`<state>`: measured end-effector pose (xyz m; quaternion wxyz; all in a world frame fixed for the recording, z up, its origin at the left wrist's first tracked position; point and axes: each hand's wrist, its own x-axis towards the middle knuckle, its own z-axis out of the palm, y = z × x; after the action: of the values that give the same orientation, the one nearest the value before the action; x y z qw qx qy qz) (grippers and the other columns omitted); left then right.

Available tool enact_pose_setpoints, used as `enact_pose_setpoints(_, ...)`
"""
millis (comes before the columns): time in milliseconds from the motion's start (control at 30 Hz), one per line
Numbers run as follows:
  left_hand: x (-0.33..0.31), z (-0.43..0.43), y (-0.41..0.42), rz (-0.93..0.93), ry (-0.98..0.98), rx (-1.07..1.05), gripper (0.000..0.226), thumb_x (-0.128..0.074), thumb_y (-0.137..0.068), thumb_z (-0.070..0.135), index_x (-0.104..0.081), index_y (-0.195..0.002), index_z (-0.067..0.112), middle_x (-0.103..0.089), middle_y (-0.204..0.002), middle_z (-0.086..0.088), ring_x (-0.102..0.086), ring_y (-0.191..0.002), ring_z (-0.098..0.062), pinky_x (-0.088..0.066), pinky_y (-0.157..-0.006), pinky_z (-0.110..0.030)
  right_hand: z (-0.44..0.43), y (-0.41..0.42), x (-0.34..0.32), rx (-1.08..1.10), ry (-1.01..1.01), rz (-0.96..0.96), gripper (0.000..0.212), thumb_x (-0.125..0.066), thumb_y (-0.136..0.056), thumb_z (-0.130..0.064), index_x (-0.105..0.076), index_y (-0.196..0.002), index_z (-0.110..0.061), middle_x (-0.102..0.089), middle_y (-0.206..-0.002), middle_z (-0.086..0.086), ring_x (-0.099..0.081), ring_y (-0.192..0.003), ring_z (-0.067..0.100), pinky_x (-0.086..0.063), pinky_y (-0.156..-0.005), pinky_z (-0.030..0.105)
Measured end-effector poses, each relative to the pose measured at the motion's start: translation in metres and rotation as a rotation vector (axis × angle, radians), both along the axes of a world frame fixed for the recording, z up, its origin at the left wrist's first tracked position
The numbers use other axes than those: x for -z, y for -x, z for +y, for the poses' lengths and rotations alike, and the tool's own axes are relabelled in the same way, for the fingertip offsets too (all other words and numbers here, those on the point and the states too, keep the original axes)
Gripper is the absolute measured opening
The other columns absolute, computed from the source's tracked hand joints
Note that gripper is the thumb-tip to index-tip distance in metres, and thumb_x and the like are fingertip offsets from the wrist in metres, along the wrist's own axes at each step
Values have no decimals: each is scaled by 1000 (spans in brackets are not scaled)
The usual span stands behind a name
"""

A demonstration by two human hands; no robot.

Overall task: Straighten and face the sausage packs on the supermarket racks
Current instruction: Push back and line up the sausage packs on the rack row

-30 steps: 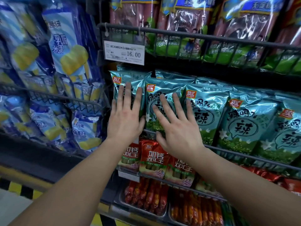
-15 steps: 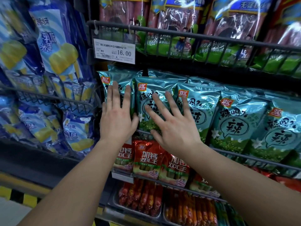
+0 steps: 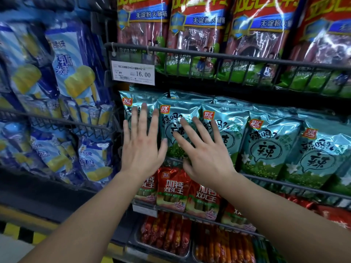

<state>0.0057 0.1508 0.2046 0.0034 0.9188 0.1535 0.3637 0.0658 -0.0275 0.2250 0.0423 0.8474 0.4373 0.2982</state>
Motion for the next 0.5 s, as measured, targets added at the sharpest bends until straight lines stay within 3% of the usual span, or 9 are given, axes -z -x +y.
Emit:
enact_pose_setpoints(233,0,-9,-17,71,-89,53,77,-31,-95,62,9,-155,33,22,-162,4,17,-148,-36,-8,-114,-69,-24,9,6,31,-42,-9,68,-53,-89,-40,-34,-153,-24,-17,-164,6,-6,-152,33,-6,-117,65)
enact_pose_setpoints(500,-5,-2,-28,138,-186,-23,94,-10,-78,87,13,-154,35,20,-163,5,17,-148,-38,-9,-107,-77,-36,-4,3,156,-64,8,78,-50,-89,-46,-15,-157,-31,-3,-166,2,5,-151,36,-2,-107,78)
